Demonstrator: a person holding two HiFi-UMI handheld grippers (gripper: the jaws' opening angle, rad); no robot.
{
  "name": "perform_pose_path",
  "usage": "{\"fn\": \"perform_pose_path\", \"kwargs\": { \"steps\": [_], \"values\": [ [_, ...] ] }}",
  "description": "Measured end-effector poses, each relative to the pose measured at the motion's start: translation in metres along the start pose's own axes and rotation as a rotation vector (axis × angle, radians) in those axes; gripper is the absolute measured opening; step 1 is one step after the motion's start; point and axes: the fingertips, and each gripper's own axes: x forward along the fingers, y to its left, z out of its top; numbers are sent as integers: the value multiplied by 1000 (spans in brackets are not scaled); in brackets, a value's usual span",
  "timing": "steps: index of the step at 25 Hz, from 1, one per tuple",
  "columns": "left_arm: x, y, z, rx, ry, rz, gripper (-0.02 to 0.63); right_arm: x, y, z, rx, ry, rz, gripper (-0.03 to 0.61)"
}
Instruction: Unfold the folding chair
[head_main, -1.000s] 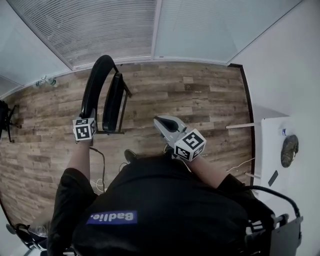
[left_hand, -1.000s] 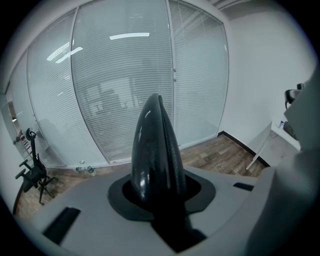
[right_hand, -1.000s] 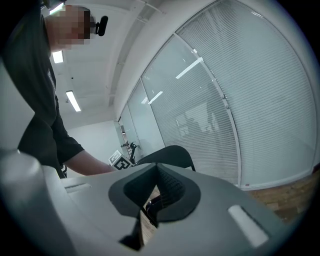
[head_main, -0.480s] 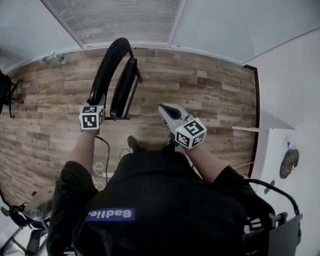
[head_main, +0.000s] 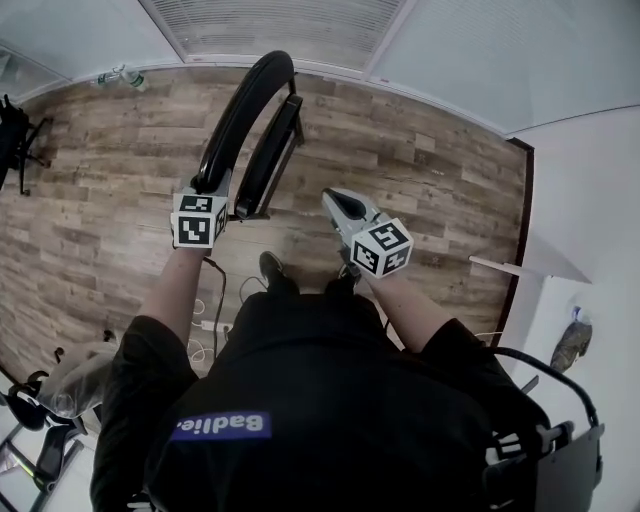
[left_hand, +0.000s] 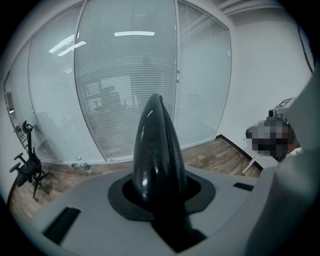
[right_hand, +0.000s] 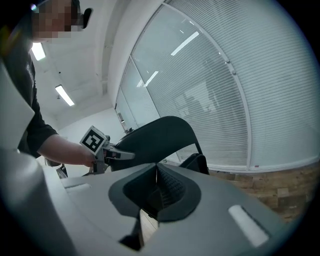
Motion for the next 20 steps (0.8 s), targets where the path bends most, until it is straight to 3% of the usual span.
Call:
{"fn": "perform_pose_path", "kwargs": {
  "steps": [10,20],
  "values": [
    [3,8,-5,-14,-3,-22,104,76,-14,-52,35,151,30,9],
    [4,16,-7,-15,-23,-18,104,151,-43,-101,144,298,-22,86]
  ]
}}
